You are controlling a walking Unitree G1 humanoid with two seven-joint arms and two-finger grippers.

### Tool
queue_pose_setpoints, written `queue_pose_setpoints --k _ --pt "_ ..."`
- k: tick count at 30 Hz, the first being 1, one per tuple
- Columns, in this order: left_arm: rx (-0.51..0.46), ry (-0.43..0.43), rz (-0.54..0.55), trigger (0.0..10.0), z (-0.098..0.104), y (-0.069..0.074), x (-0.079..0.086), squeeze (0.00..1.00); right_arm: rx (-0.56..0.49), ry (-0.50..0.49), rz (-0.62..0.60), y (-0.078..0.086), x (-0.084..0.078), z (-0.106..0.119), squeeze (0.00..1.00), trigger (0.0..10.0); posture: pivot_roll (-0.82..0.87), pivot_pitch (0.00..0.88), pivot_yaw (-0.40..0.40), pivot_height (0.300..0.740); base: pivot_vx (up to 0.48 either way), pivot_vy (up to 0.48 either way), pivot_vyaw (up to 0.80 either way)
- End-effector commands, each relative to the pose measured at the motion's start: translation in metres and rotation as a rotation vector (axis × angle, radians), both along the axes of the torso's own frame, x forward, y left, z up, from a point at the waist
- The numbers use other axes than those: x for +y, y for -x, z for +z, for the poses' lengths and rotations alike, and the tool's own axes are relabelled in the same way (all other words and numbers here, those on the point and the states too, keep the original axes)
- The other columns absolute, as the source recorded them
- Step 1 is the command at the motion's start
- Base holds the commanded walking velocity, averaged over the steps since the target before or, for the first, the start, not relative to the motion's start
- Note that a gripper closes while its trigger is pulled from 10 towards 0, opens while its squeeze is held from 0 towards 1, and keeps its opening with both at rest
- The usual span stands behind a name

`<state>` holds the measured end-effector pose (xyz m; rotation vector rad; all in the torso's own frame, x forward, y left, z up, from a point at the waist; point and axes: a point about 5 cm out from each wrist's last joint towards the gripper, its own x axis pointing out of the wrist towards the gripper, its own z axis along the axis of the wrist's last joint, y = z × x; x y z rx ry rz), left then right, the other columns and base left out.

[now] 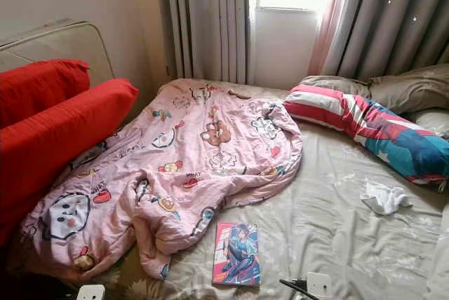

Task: Clean up the room

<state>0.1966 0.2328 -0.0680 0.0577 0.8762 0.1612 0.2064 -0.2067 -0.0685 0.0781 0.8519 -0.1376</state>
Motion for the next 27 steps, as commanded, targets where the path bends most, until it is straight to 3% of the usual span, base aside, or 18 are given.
queue_pose_setpoints --k 1,6,27 --pt "0.032 -0.001 0.005 10.0 -0.0039 0.0091 0.0045 0.00 -0.007 0.000 0.005 0.0004 0.0012 -0.0002 0.00 10.0 -0.03 0.000 -0.014 0.740 0.000 0.000 0.00" --pt "0.032 -0.001 0.006 10.0 -0.0037 0.0090 0.0052 0.00 -0.006 0.000 0.006 0.0002 0.0015 -0.0002 0.00 10.0 -0.03 0.000 -0.014 0.740 0.000 0.000 0.00" --pt "0.037 0.005 0.020 10.0 -0.0046 0.0102 0.0043 0.00 -0.004 -0.001 0.005 -0.0007 0.0007 0.0004 0.00 10.0 -0.02 0.000 -0.023 0.740 -0.263 0.000 0.00"
